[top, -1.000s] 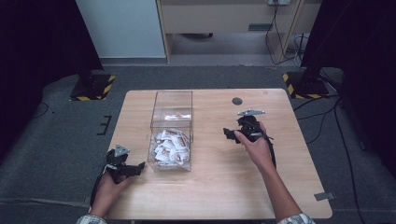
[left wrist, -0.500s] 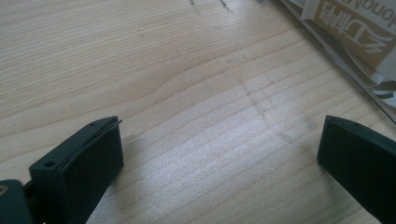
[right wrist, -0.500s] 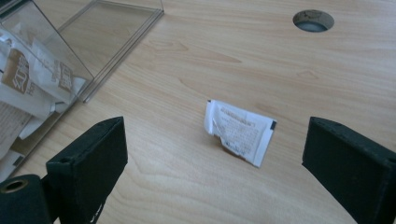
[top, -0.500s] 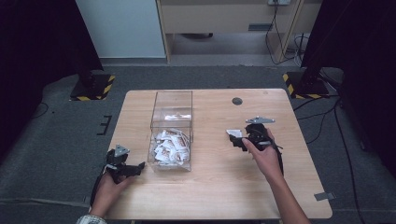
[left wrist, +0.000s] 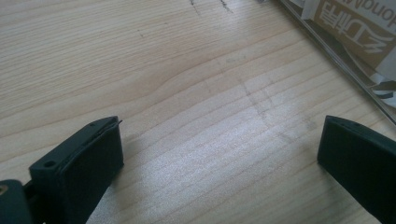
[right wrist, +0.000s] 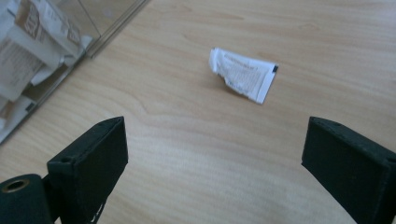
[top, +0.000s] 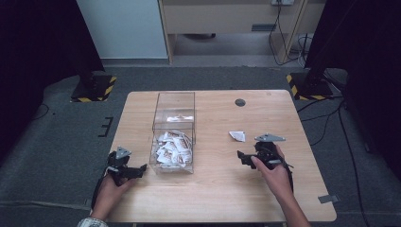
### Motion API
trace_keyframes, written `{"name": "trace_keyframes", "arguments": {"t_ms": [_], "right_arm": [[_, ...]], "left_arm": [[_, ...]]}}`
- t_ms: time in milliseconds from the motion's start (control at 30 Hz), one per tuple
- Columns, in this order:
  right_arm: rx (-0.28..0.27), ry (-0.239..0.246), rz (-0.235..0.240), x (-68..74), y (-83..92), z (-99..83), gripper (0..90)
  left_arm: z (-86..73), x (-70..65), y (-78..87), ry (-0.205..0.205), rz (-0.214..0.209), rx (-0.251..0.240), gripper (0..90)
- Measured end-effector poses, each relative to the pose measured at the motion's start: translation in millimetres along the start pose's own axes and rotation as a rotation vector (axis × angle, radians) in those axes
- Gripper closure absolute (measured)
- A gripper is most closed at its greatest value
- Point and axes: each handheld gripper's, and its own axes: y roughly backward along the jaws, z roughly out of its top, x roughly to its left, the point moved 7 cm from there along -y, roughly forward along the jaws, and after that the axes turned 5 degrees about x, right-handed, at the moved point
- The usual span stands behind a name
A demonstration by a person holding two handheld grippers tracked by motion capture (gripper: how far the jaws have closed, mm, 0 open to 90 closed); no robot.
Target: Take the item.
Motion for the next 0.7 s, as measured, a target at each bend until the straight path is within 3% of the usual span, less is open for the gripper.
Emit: {"name": "trace_keyframes", "arguments": {"t_ms": [267,400,500,533,700], "right_arm": [[0.066,0.034,-0.013,6.2,-4.9,-28.3,7.1],[0.132,0.053,-0.008,12.8,-15.2,-41.7,6.8],[0.166,0.1,-0.039,15.0,-23.7,-49.2,5.0],[0.143,0.12,-0.057,16.7,-26.1,-50.3,3.3],[0.092,0.12,-0.051,17.1,-27.5,-52.2,2.0]], "left_arm": [[0.0,0.0,0.0,0.0,0.0,0.0,0.0],[0.0,0.0,0.0,0.0,0.0,0.0,0.0],[0.0,0.0,0.0,0.0,0.0,0.0,0.0],[0.0,0.0,0.0,0.0,0.0,0.0,0.0],[0.0,0.1,0.0,0.0,0.0,0.001,0.0]]}}
